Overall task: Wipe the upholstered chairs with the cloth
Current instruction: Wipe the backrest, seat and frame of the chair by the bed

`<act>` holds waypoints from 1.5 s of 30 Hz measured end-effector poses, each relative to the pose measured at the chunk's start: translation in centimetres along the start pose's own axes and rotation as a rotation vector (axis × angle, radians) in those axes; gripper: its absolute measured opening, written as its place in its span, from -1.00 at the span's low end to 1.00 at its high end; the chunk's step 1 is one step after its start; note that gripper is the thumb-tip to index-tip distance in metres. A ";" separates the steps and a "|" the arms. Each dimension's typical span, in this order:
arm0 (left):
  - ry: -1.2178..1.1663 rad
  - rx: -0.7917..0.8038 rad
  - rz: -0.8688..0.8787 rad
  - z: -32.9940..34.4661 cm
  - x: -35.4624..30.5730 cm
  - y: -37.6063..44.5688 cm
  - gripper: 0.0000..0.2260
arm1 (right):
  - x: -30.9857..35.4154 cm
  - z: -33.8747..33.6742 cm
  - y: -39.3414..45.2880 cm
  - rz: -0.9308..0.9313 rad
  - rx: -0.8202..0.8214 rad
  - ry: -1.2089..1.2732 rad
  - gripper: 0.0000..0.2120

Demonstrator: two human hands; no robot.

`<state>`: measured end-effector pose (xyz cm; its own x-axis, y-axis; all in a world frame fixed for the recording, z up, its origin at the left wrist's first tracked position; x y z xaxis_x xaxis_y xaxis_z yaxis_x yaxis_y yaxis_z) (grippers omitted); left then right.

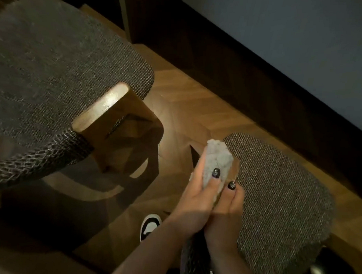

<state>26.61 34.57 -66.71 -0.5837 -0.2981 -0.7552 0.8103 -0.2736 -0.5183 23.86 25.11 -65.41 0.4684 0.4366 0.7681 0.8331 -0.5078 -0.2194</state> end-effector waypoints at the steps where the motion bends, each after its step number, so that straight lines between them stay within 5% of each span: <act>1: -0.002 0.005 -0.018 -0.1 0.3 1.2 -0.58 | 0.4 -0.1 0.0 -0.006 -0.011 0.008 -0.70; 6: -0.083 -0.020 -0.247 -1.9 3.6 7.2 -0.67 | 0.5 0.0 -0.1 0.003 -0.028 -0.002 -0.65; 10: -0.017 -0.076 -0.279 -2.9 5.5 10.9 -0.66 | 1.0 -0.5 0.0 0.003 -0.062 -0.042 -0.79; 17: 0.185 -0.132 -0.360 -4.2 6.2 13.9 -0.81 | 1.0 -0.1 -0.2 -0.060 -0.088 -0.100 -0.63; 24: 0.107 -0.111 -0.225 -5.3 2.7 6.6 -0.74 | 2.3 1.9 -1.0 -0.084 -0.071 -0.067 -0.56; 28: 0.101 -0.028 -0.192 -5.2 2.1 2.2 -0.70 | 2.5 1.1 -1.2 -0.038 -0.057 -0.070 -0.68; 32: 0.100 0.076 -0.229 -3.7 4.6 0.9 -0.38 | 1.0 -0.3 -0.8 0.099 -0.050 -0.025 -0.70; 38: 0.234 0.177 -0.075 -3.6 4.6 -0.6 -0.66 | 0.9 -0.7 -0.9 0.104 -0.048 -0.040 -0.69; 40: 0.172 0.158 -0.092 -4.3 6.3 -1.2 -0.71 | 1.1 -0.9 -1.0 0.091 -0.058 -0.043 -0.68; 45: 0.048 -0.006 -0.246 -6.1 11.4 -0.3 -0.46 | 1.2 -0.7 -1.0 0.046 -0.030 0.001 -0.67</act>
<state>20.06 36.82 -77.63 -0.7607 -0.1789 -0.6240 0.6441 -0.3268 -0.6916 23.40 25.61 -63.87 0.5057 0.4118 0.7581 0.8014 -0.5497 -0.2360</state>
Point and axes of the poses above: each hand's wrist, its own y-axis towards the middle knuckle, its own z-axis out of the palm, x = y × z, the point moved 9 cm from there along y, towards the middle knuckle, and after that the axes turned 4 degrees about -z, right-handed, at the moved point
